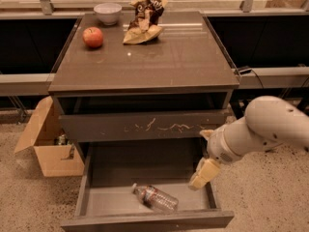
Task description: Pick water bottle from middle drawer and place on counter
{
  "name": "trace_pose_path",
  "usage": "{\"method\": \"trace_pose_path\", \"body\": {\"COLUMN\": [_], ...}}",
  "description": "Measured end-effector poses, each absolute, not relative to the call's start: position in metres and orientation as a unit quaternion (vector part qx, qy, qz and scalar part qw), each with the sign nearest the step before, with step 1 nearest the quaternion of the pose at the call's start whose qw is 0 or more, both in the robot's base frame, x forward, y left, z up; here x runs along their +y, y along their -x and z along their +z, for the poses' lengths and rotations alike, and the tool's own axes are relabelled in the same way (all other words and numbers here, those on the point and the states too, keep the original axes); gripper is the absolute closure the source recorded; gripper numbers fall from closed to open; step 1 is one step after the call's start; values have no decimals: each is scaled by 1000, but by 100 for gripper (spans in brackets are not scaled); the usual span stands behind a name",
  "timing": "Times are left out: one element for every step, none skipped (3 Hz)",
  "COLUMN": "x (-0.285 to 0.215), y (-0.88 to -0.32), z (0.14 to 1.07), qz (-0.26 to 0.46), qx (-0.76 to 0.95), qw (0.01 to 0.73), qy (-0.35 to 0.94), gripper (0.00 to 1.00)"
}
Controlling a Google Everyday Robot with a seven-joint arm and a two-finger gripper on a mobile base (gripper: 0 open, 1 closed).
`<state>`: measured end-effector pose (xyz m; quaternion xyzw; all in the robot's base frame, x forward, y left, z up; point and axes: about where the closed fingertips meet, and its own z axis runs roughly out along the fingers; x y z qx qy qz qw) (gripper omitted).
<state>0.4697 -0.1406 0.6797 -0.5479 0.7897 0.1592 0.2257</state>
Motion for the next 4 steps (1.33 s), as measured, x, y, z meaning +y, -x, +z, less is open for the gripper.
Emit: {"method": "trace_pose_path", "body": {"x": [-125, -104, -74, -69], "y": [-485, -501, -515, -516], "z": [618, 560, 487, 482], "qz": [196, 245, 304, 303], "qx": [790, 777, 763, 764], "qw": [245, 256, 243, 243], "qy": [527, 520, 516, 515], "gripper": [0, 0, 0, 0]}}
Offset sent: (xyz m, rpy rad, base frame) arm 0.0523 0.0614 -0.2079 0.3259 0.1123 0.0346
